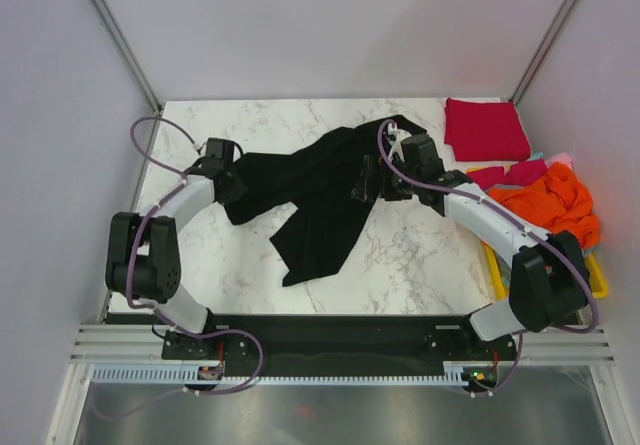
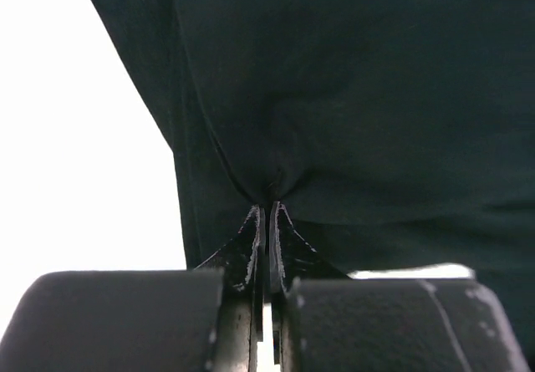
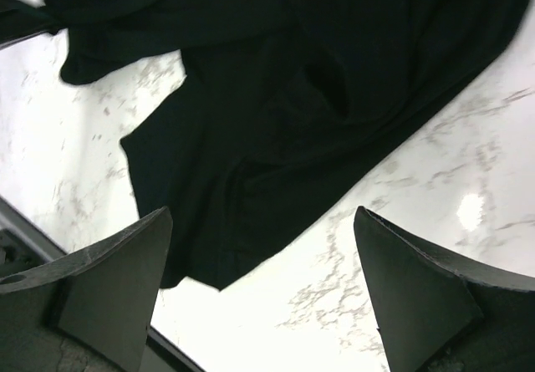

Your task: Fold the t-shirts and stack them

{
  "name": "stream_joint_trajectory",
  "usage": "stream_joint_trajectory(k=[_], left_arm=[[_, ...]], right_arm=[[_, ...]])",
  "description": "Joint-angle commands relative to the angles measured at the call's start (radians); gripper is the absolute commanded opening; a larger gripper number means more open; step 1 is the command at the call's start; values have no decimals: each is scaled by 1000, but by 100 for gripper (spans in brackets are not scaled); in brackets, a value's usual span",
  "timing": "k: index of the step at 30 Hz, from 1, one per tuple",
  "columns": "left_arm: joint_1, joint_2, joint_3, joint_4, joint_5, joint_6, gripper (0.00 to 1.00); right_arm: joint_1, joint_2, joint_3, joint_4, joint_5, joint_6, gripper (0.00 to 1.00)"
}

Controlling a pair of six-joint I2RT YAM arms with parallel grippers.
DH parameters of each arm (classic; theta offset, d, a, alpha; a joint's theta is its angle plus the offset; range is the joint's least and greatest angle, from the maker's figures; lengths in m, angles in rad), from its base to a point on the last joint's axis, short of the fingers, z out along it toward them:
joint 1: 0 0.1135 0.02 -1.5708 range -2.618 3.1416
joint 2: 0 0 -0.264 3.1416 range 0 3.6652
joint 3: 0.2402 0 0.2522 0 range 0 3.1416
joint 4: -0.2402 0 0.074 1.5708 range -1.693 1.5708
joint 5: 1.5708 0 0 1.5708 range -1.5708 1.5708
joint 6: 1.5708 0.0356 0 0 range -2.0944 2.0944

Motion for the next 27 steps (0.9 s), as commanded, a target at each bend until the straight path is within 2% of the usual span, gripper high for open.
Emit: stream_joint_trajectory(k=[1, 5, 7, 9, 14, 19, 23, 27], left_arm=[[5, -152, 124, -76, 15, 5, 2], [19, -220, 253, -211, 43, 45, 2], [37, -238, 325, -276, 52, 81, 2], [66, -251, 363, -306, 44, 124, 2], [184, -280, 360, -308, 107, 166, 2], [216, -278, 310, -270, 158, 154, 2], [239, -272, 287, -253, 222, 140, 2], [250, -268, 264, -234, 279, 131, 2]], right_arm=[[-81, 84, 150, -20, 71, -32, 98], [-170, 211, 315, -72, 148, -5, 98], [-197, 306, 448, -126, 261, -3, 98], [-216, 427, 596, -158, 309, 3, 98], [-267, 698, 870, -250, 374, 22, 98], [-305, 881, 1106, -286, 365, 35, 93], [-307, 1053, 1295, -252, 255, 23, 90], [-307, 1139, 1349, -142, 197, 47, 89]])
